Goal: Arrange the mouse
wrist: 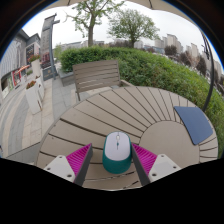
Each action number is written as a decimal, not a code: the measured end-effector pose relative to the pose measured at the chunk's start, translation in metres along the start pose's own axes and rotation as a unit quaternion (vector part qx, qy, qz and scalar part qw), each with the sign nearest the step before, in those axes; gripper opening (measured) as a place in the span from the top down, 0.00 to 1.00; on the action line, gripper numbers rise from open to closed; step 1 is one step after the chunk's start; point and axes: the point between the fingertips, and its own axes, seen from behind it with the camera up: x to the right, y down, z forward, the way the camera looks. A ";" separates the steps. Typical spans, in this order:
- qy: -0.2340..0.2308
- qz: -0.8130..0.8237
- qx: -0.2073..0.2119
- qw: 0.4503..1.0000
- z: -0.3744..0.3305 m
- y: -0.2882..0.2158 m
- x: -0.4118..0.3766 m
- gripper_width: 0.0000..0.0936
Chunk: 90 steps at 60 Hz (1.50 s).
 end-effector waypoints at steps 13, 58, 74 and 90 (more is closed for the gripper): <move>0.008 0.007 0.002 1.000 0.001 -0.001 0.008 0.48; 0.072 0.017 0.018 0.997 0.028 -0.077 0.379 0.54; 0.055 0.022 -0.005 0.998 0.038 -0.040 0.392 0.28; 0.078 0.001 -0.009 0.997 -0.108 -0.059 0.364 0.09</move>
